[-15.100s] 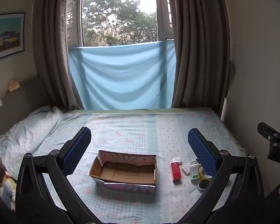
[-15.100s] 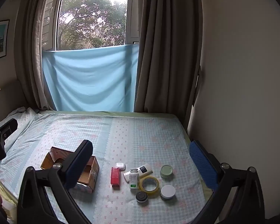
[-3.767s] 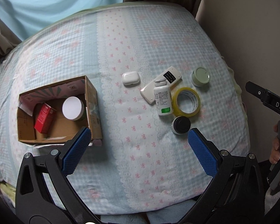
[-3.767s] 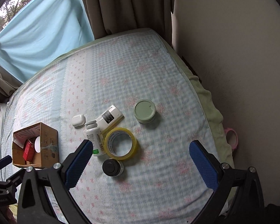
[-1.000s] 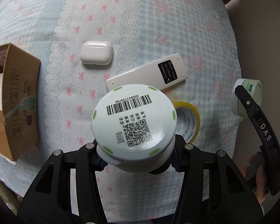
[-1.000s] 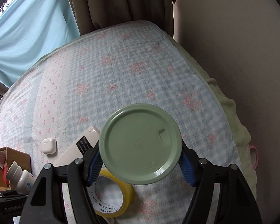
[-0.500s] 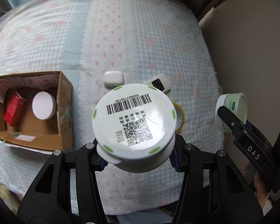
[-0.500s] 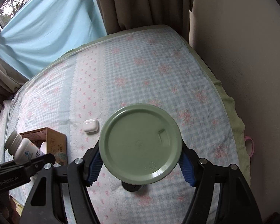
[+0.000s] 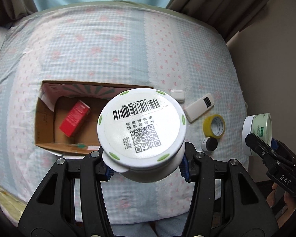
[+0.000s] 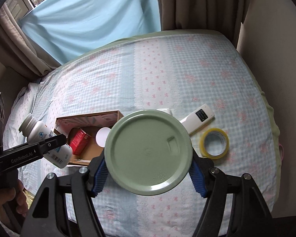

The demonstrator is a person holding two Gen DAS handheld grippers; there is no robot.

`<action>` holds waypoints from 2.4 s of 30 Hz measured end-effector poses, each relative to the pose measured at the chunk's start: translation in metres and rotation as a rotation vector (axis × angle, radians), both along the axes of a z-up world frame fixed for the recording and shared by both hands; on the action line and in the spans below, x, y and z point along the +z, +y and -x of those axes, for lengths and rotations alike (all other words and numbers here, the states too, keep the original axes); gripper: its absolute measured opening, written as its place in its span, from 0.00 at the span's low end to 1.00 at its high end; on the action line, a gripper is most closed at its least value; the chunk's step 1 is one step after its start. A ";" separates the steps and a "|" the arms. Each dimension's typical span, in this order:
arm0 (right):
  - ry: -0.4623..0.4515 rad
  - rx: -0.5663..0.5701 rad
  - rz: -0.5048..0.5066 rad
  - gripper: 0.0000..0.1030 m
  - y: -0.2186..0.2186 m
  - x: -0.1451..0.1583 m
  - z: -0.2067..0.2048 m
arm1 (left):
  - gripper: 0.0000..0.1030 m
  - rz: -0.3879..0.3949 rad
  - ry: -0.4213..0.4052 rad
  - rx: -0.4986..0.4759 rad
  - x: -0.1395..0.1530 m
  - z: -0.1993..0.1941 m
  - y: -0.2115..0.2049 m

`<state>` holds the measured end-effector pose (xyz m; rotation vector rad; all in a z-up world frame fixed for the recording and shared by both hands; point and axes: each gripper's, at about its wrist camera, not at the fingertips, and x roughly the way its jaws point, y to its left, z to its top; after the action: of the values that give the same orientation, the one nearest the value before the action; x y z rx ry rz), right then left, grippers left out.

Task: Organize rigid objects
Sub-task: 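Carry the pill bottle with the left gripper while the right gripper carries the green jar to the box, then open the left gripper inside the box while the right gripper releases the green jar there, then move the left gripper to the white remote while the right gripper approaches the small black jar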

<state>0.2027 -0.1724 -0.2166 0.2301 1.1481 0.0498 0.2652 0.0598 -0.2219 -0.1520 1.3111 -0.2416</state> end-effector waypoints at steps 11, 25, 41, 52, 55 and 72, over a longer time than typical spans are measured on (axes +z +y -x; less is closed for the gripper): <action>0.045 0.116 -0.008 0.65 0.115 -0.017 -0.030 | 0.45 -0.057 0.001 0.035 -0.026 -0.040 0.131; 0.187 0.293 0.037 0.65 0.217 -0.127 -0.083 | 0.45 -0.103 0.080 -0.020 -0.137 -0.110 0.163; 0.129 0.436 0.044 1.00 0.247 -0.179 -0.092 | 1.00 -0.184 -0.042 -0.138 -0.148 -0.116 0.148; 0.169 0.445 0.097 1.00 0.233 -0.169 -0.074 | 1.00 -0.193 -0.024 -0.120 -0.141 -0.100 0.159; 0.146 0.450 0.117 1.00 0.231 -0.159 -0.071 | 1.00 -0.187 -0.022 -0.110 -0.134 -0.094 0.162; 0.041 0.285 0.120 1.00 0.182 -0.066 -0.030 | 1.00 -0.172 -0.060 -0.015 -0.052 -0.027 0.163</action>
<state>0.2332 0.0099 -0.2826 -0.0400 1.2133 0.2280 0.2923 0.2229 -0.2736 0.0104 1.2679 -0.1443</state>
